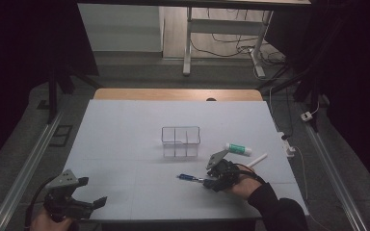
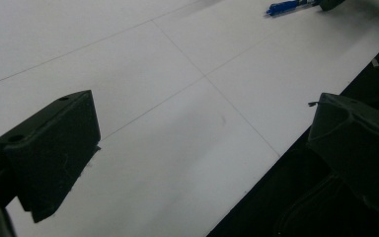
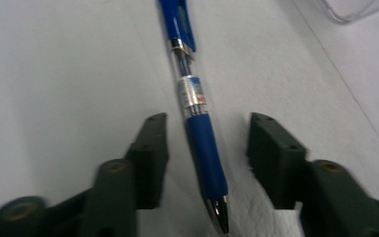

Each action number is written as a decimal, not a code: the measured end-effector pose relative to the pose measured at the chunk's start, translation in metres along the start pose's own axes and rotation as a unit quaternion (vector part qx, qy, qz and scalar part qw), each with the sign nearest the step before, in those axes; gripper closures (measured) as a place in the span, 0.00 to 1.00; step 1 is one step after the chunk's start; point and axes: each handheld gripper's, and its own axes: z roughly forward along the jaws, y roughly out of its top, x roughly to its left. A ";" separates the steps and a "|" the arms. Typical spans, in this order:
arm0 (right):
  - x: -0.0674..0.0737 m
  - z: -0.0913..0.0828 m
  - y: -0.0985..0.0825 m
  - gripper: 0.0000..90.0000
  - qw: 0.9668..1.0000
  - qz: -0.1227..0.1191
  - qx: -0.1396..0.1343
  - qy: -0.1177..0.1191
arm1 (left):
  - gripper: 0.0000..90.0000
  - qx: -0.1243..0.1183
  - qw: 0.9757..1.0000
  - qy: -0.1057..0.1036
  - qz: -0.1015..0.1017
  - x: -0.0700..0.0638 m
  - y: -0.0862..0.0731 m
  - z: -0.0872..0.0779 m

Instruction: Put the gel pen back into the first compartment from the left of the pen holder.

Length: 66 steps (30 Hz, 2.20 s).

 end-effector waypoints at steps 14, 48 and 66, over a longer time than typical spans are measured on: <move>0.002 -0.001 0.006 0.89 1.000 -0.001 0.020 0.012 | 0.00 0.004 1.000 0.009 -0.008 0.000 0.001 0.001; 0.007 -0.031 0.027 0.89 0.996 0.023 -0.055 0.065 | 0.00 -0.052 0.983 -0.067 0.160 -0.045 0.073 0.063; 0.016 -0.036 0.054 0.89 0.994 0.003 -0.045 0.099 | 0.02 0.015 0.949 -0.099 0.300 -0.091 0.126 0.127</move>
